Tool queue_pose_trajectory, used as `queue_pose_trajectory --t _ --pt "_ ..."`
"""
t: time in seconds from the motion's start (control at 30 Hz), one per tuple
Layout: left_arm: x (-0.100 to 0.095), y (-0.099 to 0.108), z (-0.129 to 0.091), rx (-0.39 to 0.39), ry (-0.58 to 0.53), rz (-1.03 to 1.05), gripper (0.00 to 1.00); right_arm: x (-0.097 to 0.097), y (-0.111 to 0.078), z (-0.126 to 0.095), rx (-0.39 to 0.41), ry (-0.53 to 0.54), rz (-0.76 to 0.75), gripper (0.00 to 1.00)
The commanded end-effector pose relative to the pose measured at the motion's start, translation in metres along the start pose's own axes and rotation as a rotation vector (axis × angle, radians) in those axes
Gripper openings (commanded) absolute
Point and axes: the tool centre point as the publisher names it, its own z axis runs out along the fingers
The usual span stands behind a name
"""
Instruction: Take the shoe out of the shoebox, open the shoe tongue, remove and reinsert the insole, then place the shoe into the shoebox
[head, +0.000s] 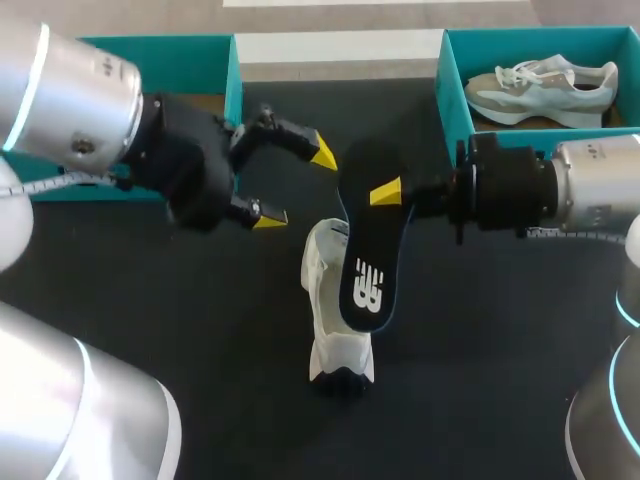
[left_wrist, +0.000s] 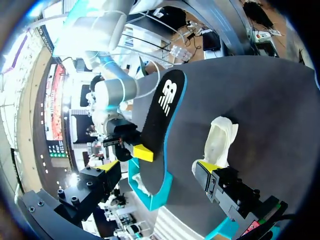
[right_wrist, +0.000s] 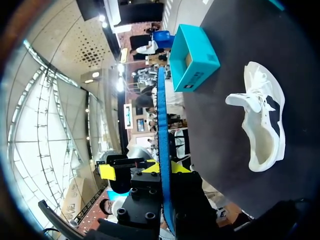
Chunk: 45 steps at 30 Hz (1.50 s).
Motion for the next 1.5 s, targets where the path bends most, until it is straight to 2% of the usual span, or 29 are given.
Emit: queue_pose_trajectory --t 0.03,0.17,0.33,0.6,0.83,1.13,1.27,1.4,1.5 --pt "0.012 0.004 0.002 -0.025 -0.574 -0.007 1.0 0.002 0.0 0.0 -0.005 0.013 -0.001 0.0" --pt "0.016 0.011 0.001 -0.076 -0.686 -0.022 1.0 0.007 0.0 0.002 0.006 0.047 0.018 0.0" --pt "0.021 0.013 0.006 -0.069 -0.76 0.02 1.0 0.01 -0.001 0.006 0.032 0.068 0.044 0.0" --pt "0.024 0.025 0.018 -0.091 -0.85 -0.01 1.0 0.009 -0.01 0.012 -0.02 0.112 0.043 0.0" --pt "0.02 0.034 0.027 -0.072 -0.868 0.009 0.77 0.002 -0.018 0.016 -0.045 0.115 0.057 0.0" --pt "0.012 0.037 0.036 -0.043 -0.861 0.04 0.61 0.002 -0.021 0.023 -0.042 0.119 0.065 0.0" --pt "0.011 0.034 0.037 -0.03 -0.852 0.045 0.61 0.003 -0.019 0.024 -0.04 0.114 0.062 0.0" --pt "0.012 0.033 0.038 -0.021 -0.833 0.05 0.72 0.003 -0.017 0.023 -0.038 0.104 0.059 0.0" --pt "0.013 0.033 0.04 -0.014 -0.819 0.054 0.75 0.004 -0.016 0.023 -0.037 0.089 0.057 0.0"
